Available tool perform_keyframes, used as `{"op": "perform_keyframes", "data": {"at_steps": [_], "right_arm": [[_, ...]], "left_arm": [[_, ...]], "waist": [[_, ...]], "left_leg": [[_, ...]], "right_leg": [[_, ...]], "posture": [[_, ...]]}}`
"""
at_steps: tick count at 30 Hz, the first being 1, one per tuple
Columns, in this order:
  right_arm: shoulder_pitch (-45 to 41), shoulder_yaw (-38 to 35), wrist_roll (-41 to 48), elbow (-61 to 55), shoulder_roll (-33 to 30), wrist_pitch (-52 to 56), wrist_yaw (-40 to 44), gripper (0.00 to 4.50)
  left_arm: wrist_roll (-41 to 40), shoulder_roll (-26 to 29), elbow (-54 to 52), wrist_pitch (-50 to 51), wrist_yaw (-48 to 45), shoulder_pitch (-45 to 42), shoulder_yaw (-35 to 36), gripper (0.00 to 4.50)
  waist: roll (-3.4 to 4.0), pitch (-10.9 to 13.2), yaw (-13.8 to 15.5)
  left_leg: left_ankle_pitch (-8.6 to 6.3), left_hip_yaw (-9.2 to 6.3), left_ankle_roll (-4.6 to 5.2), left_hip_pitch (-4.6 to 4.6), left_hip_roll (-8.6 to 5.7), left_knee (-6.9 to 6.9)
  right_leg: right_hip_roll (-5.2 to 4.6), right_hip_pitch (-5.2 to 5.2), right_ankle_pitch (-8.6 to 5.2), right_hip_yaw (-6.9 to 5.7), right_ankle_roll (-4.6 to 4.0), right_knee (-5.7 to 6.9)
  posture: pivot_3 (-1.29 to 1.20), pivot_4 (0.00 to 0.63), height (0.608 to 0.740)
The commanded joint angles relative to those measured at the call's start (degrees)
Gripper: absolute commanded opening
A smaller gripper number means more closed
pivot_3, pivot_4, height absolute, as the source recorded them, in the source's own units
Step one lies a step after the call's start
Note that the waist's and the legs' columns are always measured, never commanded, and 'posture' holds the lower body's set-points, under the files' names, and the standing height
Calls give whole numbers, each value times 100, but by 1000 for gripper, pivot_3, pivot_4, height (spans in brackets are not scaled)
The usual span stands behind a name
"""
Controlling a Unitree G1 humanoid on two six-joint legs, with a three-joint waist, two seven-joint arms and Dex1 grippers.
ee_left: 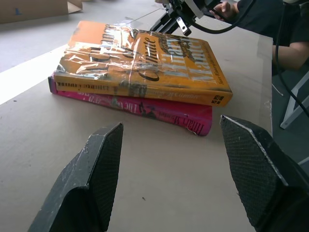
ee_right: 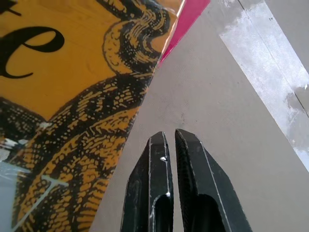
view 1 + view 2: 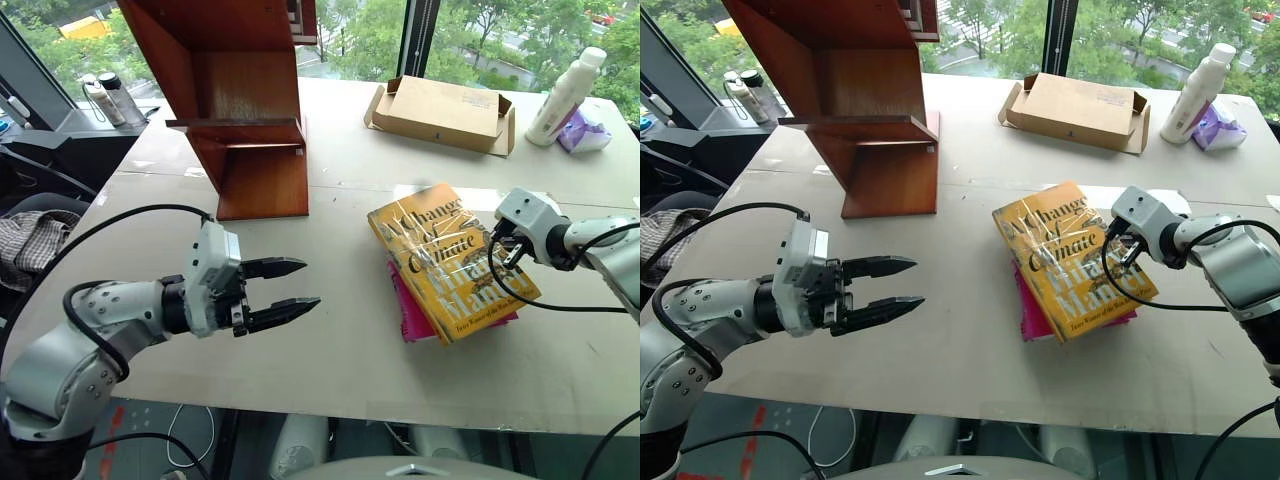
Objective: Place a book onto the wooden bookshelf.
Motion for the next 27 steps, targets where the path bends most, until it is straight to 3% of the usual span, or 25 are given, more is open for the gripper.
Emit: {"op": "perform_keyframes", "data": {"at_steps": [1,12,21,27], "right_arm": [[-108,43,-178,-78,117,-15,234,104],[-244,137,-327,-662,1076,836,46,104],[-163,-580,-105,-1039,296,877,514,104],[-46,-420,117,-1580,475,1144,565,104]], "left_arm": [[-90,-49,-296,-138,122,136,210,3299],[-47,-76,-312,-283,227,337,176,3299],[86,-36,-101,-432,75,646,263,3299],[297,-70,77,-602,-21,925,235,3299]], "waist": [[0,0,-1],[1,0,-49],[3,1,-3],[3,0,-87]], "left_leg": [[0,-1,0,0,0,0],[0,-3,-1,2,1,0],[0,-3,-1,1,-3,1],[0,-5,-1,6,3,-1]], "right_leg": [[0,0,0,-1,0,0],[-1,0,1,-5,0,7],[-7,1,0,-7,-1,6],[-5,2,0,-7,-2,8]], "posture": [[0,150,740],[0,150,740],[0,150,740],[0,150,740]]}}
